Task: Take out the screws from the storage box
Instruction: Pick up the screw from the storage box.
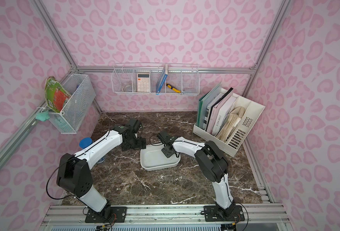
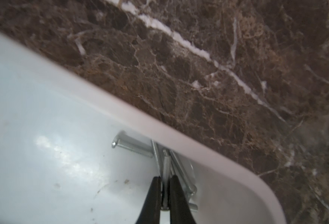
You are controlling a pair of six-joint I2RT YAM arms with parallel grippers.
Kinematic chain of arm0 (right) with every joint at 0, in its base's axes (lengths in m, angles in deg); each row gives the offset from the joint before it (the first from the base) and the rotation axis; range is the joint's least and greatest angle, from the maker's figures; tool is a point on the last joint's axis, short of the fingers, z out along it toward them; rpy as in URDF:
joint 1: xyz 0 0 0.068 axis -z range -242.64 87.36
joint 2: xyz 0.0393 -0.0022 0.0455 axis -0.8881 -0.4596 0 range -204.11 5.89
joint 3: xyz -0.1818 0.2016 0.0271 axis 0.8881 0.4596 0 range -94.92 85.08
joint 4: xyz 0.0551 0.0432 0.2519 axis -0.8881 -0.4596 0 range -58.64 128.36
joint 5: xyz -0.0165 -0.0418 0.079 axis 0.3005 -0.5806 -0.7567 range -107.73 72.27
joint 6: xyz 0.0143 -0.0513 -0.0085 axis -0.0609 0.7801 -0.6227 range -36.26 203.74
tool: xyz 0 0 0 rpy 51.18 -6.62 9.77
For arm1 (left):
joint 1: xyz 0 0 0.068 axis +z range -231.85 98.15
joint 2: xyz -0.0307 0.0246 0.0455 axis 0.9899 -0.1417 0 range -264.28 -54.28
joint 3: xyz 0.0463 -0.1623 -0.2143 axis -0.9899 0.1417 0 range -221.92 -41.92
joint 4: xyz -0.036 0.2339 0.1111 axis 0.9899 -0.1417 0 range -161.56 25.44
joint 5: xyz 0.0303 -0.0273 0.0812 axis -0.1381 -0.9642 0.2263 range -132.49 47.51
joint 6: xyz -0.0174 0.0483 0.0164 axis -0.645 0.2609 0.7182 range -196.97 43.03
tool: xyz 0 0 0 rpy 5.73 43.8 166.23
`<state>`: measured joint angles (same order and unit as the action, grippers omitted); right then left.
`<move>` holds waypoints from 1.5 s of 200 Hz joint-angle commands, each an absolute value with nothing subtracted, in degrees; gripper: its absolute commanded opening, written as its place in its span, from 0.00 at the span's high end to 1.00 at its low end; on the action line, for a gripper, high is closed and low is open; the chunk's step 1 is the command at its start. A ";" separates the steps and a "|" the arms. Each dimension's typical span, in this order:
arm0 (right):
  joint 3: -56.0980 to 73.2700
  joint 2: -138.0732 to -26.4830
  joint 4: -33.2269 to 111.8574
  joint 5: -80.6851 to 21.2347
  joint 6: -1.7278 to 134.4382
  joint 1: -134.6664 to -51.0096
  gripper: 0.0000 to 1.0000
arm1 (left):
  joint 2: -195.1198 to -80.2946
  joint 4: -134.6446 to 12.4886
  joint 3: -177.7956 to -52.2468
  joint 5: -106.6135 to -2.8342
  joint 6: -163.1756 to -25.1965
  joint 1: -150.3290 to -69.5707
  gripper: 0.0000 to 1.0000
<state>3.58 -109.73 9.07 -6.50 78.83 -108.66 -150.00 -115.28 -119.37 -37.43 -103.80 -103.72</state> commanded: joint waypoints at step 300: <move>26.10 -88.80 15.95 -17.18 66.22 -87.86 0.98 | -150.56 -116.31 -119.96 -41.40 -102.45 -104.09 0.03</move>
